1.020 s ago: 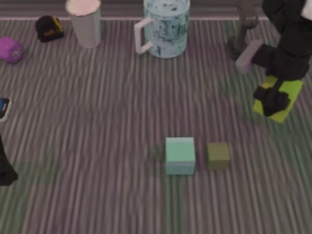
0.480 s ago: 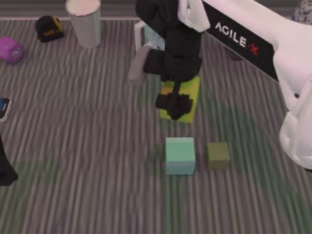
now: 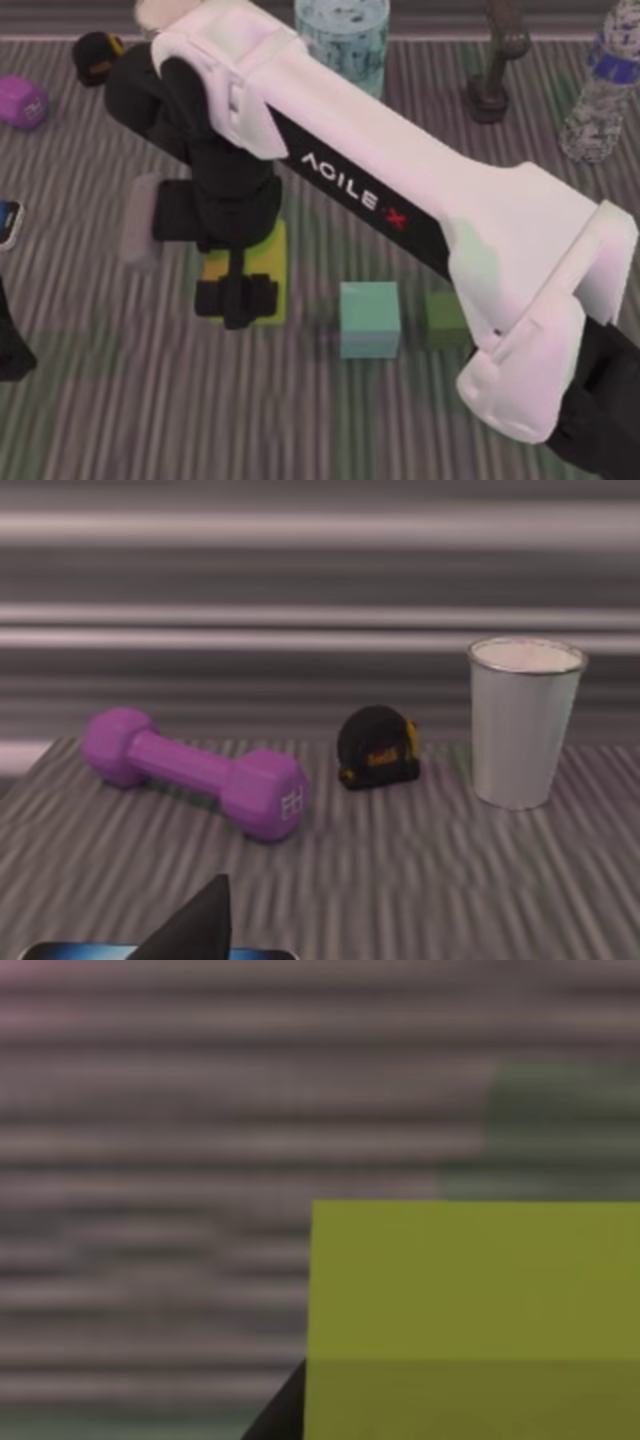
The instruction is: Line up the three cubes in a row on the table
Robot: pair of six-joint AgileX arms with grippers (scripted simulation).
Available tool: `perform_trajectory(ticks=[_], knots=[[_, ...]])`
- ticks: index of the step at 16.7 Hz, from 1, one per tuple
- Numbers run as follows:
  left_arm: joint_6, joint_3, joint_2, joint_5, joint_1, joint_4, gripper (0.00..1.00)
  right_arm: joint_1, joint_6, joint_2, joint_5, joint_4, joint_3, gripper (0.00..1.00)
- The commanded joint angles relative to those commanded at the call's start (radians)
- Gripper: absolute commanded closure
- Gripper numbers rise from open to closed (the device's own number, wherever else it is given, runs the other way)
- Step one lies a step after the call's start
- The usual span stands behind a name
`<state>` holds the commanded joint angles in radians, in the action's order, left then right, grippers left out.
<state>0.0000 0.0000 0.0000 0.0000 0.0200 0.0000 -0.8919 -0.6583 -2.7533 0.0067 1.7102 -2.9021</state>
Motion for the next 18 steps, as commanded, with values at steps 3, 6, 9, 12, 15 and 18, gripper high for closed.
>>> perform_trajectory(ticks=[3, 6, 9, 12, 15, 18], knots=[[0.0, 0.0, 0.0, 0.0, 0.0, 0.0, 0.0, -0.005, 0.001, -0.003, 0.0, 0.003, -0.006, 1.0], [0.0, 0.0, 0.0, 0.0, 0.0, 0.0, 0.0, -0.002, 0.002, 0.001, -0.001, -0.001, -0.002, 1.0], [0.0, 0.0, 0.0, 0.0, 0.0, 0.0, 0.0, -0.001, 0.003, 0.024, 0.0, -0.061, 0.068, 1.0], [0.0, 0.0, 0.0, 0.0, 0.0, 0.0, 0.0, 0.0, 0.005, 0.06, -0.001, -0.17, 0.225, 1.0], [0.0, 0.0, 0.0, 0.0, 0.0, 0.0, 0.0, -0.002, 0.004, 0.099, -0.002, -0.291, 0.406, 1.0], [0.0, 0.0, 0.0, 0.0, 0.0, 0.0, 0.0, -0.006, 0.002, 0.126, -0.002, -0.38, 0.514, 1.0]])
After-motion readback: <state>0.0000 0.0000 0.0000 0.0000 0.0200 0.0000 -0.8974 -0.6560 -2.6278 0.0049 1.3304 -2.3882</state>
